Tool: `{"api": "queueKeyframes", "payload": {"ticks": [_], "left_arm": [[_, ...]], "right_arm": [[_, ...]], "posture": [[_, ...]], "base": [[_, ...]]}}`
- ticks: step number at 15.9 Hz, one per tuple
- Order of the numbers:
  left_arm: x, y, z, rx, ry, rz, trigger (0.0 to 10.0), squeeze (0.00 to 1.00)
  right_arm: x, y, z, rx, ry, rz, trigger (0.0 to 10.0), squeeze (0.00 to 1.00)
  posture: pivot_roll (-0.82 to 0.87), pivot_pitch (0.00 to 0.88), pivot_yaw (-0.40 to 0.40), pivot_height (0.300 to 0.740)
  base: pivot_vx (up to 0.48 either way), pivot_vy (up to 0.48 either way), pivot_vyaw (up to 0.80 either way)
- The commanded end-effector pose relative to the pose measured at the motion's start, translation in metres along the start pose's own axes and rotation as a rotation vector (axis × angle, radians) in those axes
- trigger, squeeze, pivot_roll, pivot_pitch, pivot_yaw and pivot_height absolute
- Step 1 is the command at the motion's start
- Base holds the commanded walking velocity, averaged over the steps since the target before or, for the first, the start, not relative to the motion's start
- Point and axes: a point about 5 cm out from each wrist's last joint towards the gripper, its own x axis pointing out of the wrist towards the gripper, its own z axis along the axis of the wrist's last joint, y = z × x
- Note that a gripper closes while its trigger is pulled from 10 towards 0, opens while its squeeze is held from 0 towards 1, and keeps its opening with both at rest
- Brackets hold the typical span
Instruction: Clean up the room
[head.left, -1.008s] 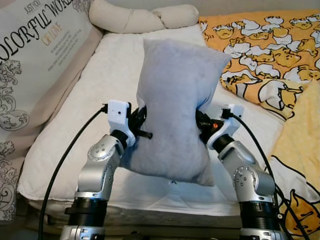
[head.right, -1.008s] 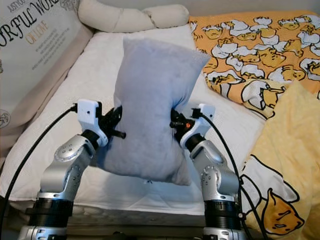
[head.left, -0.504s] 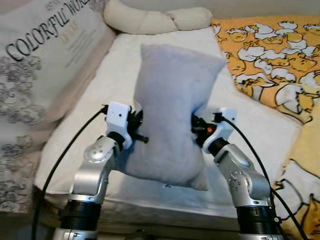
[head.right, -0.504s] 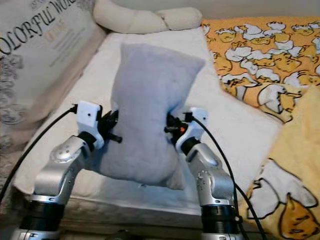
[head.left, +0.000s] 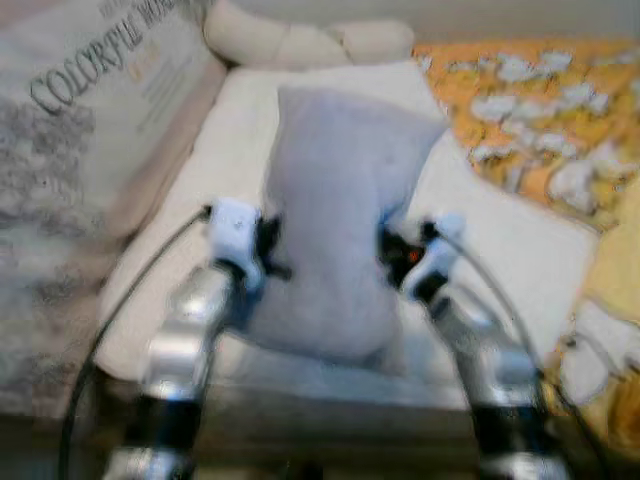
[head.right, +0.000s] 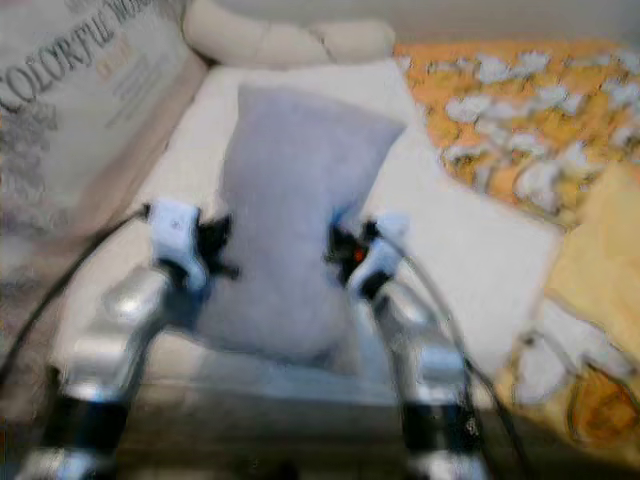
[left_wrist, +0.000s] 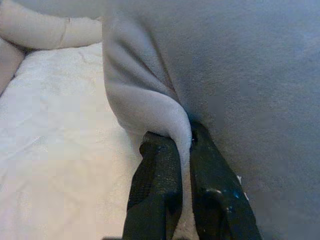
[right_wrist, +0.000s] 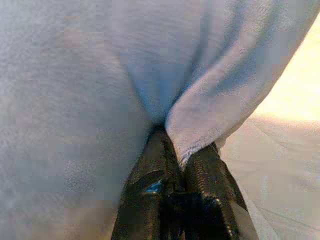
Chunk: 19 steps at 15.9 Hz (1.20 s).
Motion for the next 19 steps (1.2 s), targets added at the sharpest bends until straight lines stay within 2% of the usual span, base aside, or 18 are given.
{"api": "queueKeyframes", "payload": {"ticks": [1, 6, 11, 19], "left_arm": [[0.0009, 0.0027, 0.0042, 0.019, -0.009, 0.007, 10.0, 0.00], [0.0025, 0.0004, 0.0042, 0.015, -0.008, 0.006, 10.0, 0.00], [0.0032, -0.0012, 0.0038, 0.017, -0.006, -0.001, 10.0, 0.00], [0.0032, -0.0012, 0.0038, 0.017, -0.006, -0.001, 10.0, 0.00]], "right_arm": [[0.0060, 0.0148, 0.0041, -0.018, -0.019, 0.051, 10.0, 0.00], [0.0081, 0.0092, 0.0050, -0.107, -0.017, 0.008, 10.0, 0.00], [0.0092, 0.0087, 0.0021, -0.067, -0.008, 0.033, 10.0, 0.00], [0.0092, 0.0087, 0.0021, -0.067, -0.008, 0.033, 10.0, 0.00]], "posture": [[0.02, 0.000, 0.080, 0.740], [0.01, 0.000, 0.083, 0.740], [0.02, 0.000, 0.081, 0.740], [0.02, 0.000, 0.081, 0.740]], "base": [[0.000, 0.375, 0.00], [0.000, 0.373, 0.00], [0.000, 0.374, 0.00], [0.000, 0.375, 0.00]]}}
